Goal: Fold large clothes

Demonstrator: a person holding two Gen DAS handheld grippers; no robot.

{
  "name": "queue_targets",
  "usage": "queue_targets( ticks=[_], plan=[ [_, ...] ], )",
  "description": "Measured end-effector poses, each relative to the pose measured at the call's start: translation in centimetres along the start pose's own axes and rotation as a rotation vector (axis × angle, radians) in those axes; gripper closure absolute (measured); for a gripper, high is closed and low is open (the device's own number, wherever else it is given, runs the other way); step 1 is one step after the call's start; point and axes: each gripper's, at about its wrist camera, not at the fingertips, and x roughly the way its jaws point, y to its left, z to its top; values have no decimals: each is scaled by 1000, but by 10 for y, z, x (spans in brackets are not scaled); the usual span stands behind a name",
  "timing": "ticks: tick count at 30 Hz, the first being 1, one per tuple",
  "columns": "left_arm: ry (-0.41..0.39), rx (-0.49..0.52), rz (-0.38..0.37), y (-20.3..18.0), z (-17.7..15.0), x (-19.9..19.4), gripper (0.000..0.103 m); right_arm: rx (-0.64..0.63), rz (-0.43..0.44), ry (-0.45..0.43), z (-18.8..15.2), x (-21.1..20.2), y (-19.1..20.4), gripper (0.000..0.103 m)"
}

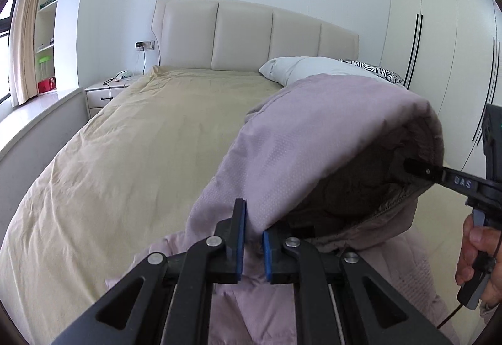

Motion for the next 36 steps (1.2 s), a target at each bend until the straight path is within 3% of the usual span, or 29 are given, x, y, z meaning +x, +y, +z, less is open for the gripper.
queue_targets(
  ticks=[6,11,16,21,25,26,27,28,29,30,33,36],
  plan=[
    [64,-67,-34,1,-61,-40,93,-48,10,1,-91,-74,6,94],
    [194,-153,-33,7,-110,-40,92,11,12,111,-163,-76,-8,91],
    [246,-163,-58,1,-142,-65,85,90,28,185,-193,-82,-19,91],
    [185,-145,-74,-5,-132,-101,82,170,3,160,-211,-116,-38,91],
    [94,-123,-105,-13,-85,-112,62,155,27,71,-202,-149,-32,90],
    [63,-110,-104,-16,-71,-114,57,139,42,51,-208,-165,-38,87],
    [31,-95,-103,-20,-58,-115,53,120,62,36,-200,-167,-32,74],
    [7,-77,-104,-24,-46,-115,44,103,84,25,-192,-169,-26,45],
    [3,-53,-104,-28,-36,-111,32,97,107,10,-180,-169,-25,30],
    [20,-24,-103,-32,-28,-102,30,101,128,-23,-173,-171,-21,20],
    [66,-17,-98,-34,-17,-74,31,42,143,-85,-149,-174,-1,20],
    [94,-20,-94,-32,-19,-52,44,5,134,-69,-123,-156,14,20]
  ],
)
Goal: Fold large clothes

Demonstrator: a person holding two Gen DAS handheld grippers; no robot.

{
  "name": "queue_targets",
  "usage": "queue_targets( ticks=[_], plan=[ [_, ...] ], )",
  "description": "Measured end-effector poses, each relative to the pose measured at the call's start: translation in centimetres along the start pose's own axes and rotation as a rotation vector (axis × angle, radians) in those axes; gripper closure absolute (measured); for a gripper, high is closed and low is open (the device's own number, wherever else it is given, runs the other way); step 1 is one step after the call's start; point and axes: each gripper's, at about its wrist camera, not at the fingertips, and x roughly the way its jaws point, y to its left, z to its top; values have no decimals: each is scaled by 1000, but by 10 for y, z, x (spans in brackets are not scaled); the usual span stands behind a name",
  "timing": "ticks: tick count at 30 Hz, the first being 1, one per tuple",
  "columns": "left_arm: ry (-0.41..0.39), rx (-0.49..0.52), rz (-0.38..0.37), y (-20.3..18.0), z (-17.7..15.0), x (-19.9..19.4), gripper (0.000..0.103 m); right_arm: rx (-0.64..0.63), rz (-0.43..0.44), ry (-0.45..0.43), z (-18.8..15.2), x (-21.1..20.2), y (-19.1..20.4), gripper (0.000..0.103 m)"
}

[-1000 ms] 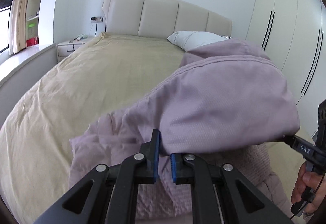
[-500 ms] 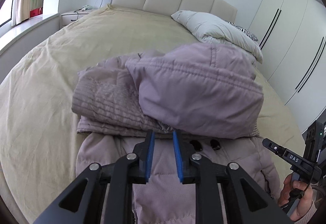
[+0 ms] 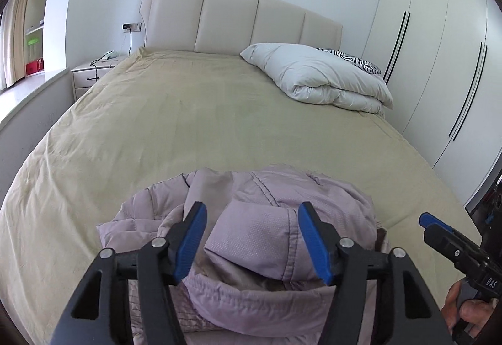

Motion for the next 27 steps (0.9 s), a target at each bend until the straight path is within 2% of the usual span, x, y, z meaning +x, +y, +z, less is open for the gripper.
queue_targets(
  ticks=[2,4,6,9,12,18,27],
  plan=[
    [25,10,-5,0,-5,15,51,-10,12,25,10,17,5,29],
    [73,30,8,-1,-15,34,53,-41,-11,68,14,34,13,39],
    [128,46,38,1,-28,57,53,-66,-49,121,12,56,15,43],
    [207,13,57,18,-50,87,53,-114,-135,235,-3,98,7,44],
    [211,14,49,28,-63,100,55,-111,-193,317,-30,128,-16,45],
    [213,60,65,26,-75,112,55,-276,-250,283,-65,153,-25,47],
    [183,96,68,26,-86,124,55,-316,-265,244,-82,164,-30,47]
  ],
)
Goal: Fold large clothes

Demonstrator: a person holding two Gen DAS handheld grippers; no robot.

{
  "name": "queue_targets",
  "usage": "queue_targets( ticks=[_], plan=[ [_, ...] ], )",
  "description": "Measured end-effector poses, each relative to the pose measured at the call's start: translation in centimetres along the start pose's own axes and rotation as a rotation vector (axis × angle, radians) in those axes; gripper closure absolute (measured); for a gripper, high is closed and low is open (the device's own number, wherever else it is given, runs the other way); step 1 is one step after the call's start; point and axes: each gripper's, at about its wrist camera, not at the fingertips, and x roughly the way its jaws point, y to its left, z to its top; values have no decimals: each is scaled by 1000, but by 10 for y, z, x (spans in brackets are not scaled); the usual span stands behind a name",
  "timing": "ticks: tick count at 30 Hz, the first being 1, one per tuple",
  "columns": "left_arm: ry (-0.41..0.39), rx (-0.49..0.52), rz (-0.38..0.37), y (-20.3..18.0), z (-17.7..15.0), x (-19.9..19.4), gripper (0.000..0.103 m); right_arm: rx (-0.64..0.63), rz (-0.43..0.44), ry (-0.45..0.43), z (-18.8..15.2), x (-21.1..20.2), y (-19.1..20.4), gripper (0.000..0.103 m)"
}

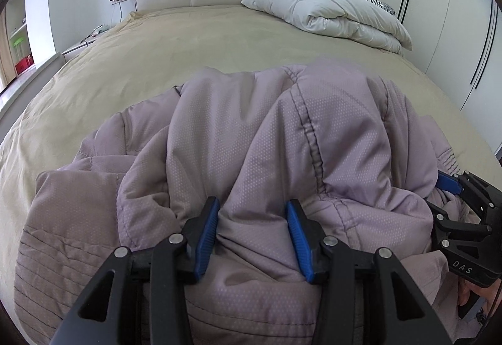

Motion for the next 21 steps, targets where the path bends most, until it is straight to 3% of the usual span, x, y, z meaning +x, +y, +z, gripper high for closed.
queue_targets(
  ticks=[8,12,14,16,18,21],
  plan=[
    [-21,-18,-25,4,-5,-5,55,-13,-11,-16,-6,-3,5,46],
    [-39,-54,-26,5,2,-38,55,1,21,-10,-1,-17,5,45],
    [-103,-78,-46,6,9,-63,55,43,34,-7,11,-33,-3,45],
    [-151,-99,-53,8,20,-78,55,120,41,-100,25,-61,-14,45],
    [-152,-99,-75,8,37,-79,55,147,33,-167,46,-80,-18,45],
    [-124,-65,-48,3,56,-61,55,98,47,-161,82,-76,-9,45]
  ],
)
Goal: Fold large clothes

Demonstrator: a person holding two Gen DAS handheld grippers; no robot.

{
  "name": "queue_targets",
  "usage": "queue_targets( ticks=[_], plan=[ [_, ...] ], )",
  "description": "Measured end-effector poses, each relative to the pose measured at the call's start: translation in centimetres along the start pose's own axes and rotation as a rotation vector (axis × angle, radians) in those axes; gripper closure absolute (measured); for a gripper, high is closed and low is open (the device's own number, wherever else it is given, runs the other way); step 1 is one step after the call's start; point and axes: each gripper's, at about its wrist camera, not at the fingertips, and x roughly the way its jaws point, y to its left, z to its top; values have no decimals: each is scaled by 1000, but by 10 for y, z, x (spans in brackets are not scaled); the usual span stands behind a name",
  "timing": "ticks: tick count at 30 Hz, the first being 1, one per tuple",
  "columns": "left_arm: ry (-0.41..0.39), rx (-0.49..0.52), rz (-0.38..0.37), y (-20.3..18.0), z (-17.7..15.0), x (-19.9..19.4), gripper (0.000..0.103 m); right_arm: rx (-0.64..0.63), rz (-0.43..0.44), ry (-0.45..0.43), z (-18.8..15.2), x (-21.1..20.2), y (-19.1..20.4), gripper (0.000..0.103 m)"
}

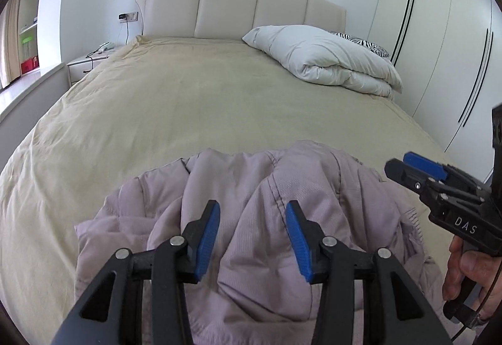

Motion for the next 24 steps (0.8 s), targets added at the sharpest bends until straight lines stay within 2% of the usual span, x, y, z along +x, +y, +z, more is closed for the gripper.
queue_targets(
  ticks=[2,4,5,7,10,14,17,24],
  plan=[
    [56,-11,18,4,2,24,55,-25,22,33,17,21,8,45],
    [131,-32,41,12,-4,52,55,-12,25,99,28,48,10,56],
    [151,-37,41,17,-9,63,55,-1,26,139,32,64,8,57],
    [139,-33,34,21,-14,71,55,19,19,215,28,94,6,57],
    [134,-2,42,19,-17,79,55,1,-7,276,17,126,10,57],
    [130,-12,23,24,-24,88,55,16,-16,289,1,148,6,57],
    [123,2,37,21,-27,92,54,9,-16,301,-6,157,5,57],
    [128,-19,19,24,-28,97,55,-39,-71,312,-14,174,9,57]
  ],
)
